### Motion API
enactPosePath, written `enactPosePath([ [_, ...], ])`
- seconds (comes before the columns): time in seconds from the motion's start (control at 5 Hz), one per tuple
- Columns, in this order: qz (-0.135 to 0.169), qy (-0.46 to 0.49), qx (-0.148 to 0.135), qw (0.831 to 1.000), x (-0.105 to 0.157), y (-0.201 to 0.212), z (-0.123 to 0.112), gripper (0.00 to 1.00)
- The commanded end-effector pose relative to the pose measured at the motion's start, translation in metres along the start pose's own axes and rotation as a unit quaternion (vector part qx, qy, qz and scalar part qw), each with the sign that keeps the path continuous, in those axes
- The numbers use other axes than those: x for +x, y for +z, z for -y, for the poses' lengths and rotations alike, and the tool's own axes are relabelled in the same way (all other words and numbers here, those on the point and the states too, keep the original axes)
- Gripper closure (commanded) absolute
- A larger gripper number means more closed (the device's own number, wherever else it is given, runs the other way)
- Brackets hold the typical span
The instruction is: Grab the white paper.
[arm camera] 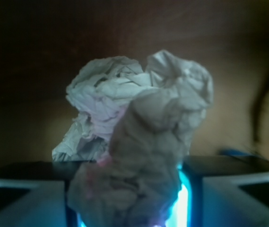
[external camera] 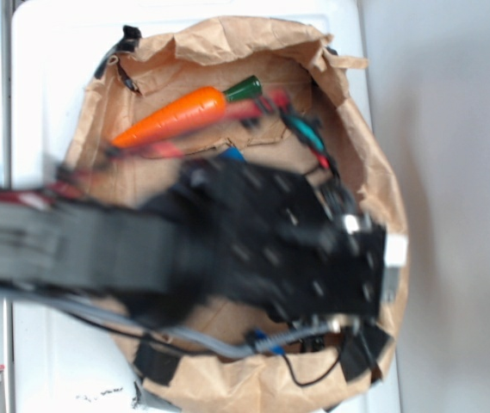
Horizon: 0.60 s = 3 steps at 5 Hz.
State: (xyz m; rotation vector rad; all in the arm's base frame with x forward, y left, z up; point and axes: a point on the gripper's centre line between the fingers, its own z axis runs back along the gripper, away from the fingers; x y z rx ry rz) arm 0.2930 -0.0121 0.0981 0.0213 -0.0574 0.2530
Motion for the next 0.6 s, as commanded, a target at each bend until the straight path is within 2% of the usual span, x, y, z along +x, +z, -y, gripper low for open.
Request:
enactPosePath([
  [0.0, 0.007, 0.129, 0.049, 0.990, 0.008, 0.069, -0.024, 1.00],
  [0.2, -0.004, 0.187, 0.061, 0.980, 0.008, 0.076, -0.035, 1.00],
  [0.4, -0.009, 0.199, 0.069, 0.978, 0.009, 0.074, -0.036, 1.00],
])
